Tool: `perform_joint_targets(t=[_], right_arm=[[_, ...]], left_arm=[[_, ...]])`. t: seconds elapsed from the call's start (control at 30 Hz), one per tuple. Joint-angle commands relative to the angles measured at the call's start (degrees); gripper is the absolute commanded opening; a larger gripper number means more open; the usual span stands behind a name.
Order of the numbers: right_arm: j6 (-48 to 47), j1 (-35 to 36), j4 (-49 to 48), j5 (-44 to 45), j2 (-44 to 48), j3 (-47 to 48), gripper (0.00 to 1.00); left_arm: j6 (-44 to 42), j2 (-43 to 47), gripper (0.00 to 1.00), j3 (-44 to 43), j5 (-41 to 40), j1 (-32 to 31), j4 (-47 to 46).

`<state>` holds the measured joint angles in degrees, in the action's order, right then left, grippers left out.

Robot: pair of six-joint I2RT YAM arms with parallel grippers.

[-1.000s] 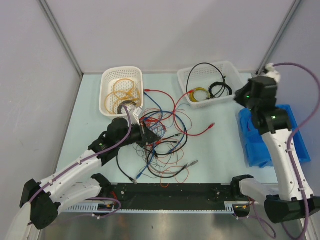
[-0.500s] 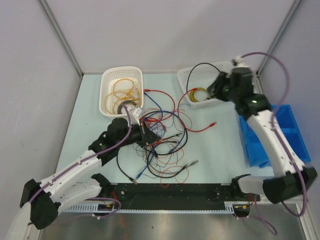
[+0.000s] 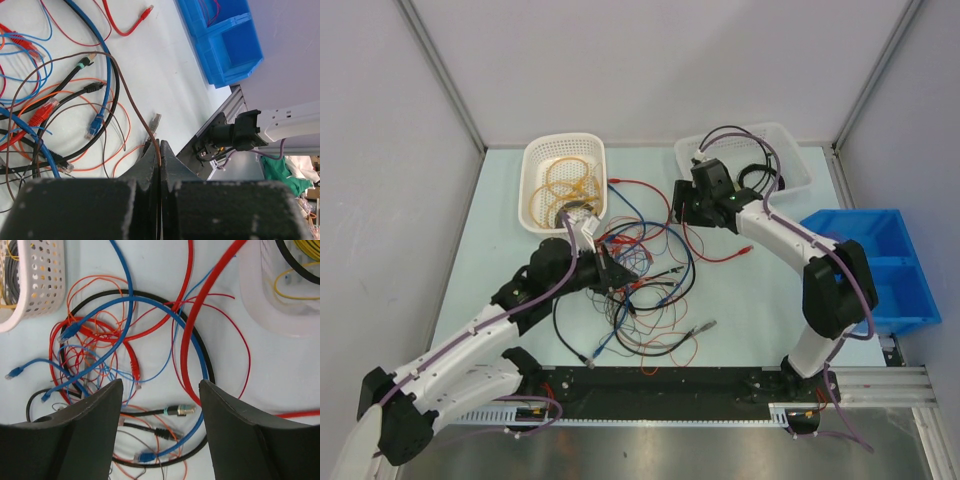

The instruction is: Untangle the cables

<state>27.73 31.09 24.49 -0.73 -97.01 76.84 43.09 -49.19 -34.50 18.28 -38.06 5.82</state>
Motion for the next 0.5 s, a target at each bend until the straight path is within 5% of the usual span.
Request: perform_joint_targets(t=[0.0, 0.17, 0.27, 0.3, 0.33, 0.47], right_arm=[[-0.66, -1.03, -5.41, -1.36, -4.23, 1.21, 0.67], [-0.65, -1.56, -7.44, -2.17, -9.77, 1.21, 0.65], [-0.66, -2.00, -7.44, -1.56, -9.17, 1.12, 0.37], [-0.83, -1.56, -7.35, 0.19, -7.77, 1.03, 0.16], [-1.18, -0.34, -7.61, 0.73, -6.01, 0.86, 0.07], [-2.68, 4.76, -6.92, 11.44, 8.54, 0.86, 0.00]], left_arm=[[-1.08, -0.29, 0.00, -0.22, -0.88, 0.27, 0.94], [-1.25, -1.79, 0.00, -0.30, -0.53, 0.27, 0.77], [-1.34, -2.40, 0.00, -0.30, -0.71, 0.27, 0.94], [-1.34, -2.32, 0.00, -0.39, -0.71, 0.36, 0.94], [-1.34, -2.40, 0.00, -0.30, -0.79, 0.27, 0.86], [-0.73, -2.31, 0.00, -0.04, -0.79, 0.36, -0.02]])
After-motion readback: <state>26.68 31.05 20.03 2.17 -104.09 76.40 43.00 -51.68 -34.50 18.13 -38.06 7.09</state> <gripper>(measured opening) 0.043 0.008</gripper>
